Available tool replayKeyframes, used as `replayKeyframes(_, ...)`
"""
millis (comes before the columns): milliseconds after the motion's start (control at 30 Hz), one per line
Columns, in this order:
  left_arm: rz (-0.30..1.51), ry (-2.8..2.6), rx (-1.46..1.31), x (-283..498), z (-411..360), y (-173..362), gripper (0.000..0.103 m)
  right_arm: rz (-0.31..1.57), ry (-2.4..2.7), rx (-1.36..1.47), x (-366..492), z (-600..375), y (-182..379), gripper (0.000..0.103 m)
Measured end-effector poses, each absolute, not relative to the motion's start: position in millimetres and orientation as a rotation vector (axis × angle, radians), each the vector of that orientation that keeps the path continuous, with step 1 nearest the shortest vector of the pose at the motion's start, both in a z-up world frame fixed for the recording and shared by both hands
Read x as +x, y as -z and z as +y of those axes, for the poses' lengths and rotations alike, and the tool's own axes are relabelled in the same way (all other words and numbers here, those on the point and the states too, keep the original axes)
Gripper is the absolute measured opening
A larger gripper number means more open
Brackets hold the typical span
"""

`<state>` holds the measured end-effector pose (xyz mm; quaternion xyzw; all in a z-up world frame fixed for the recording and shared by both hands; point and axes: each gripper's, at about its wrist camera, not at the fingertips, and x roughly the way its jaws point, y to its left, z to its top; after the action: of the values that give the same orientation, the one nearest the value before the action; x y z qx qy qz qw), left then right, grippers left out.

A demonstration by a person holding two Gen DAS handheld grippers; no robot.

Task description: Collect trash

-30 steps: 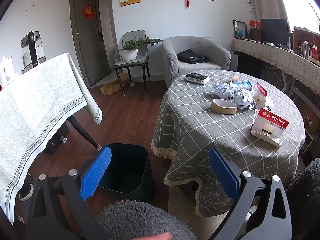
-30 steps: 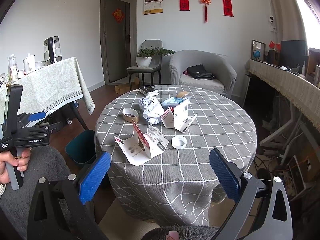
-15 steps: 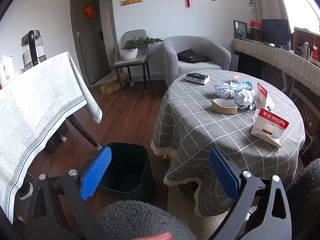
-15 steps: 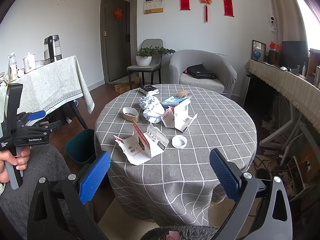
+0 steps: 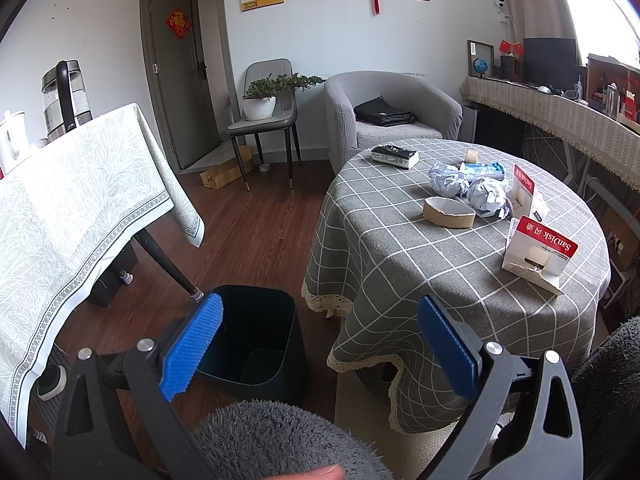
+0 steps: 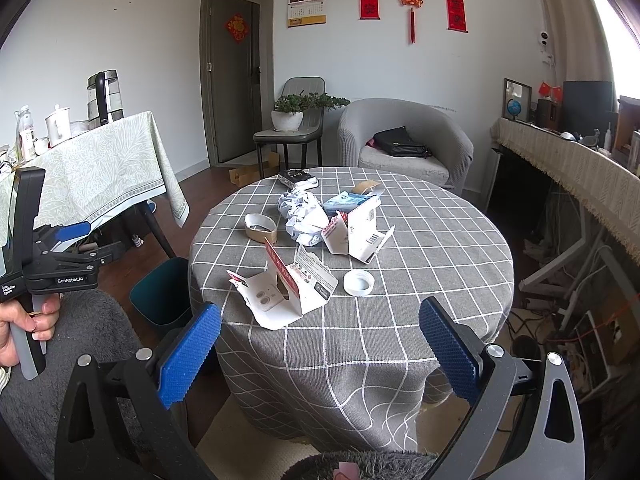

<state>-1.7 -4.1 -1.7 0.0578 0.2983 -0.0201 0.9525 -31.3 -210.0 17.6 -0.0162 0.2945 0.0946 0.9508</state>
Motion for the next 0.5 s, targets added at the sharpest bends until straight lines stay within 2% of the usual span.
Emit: replayKeyframes(500, 0.607, 0.04, 0.117, -1.5, -4.2, 1.9, 0.1, 0.612, -0.194, -0.045, -31.5, -210.9, -13.0, 0.1)
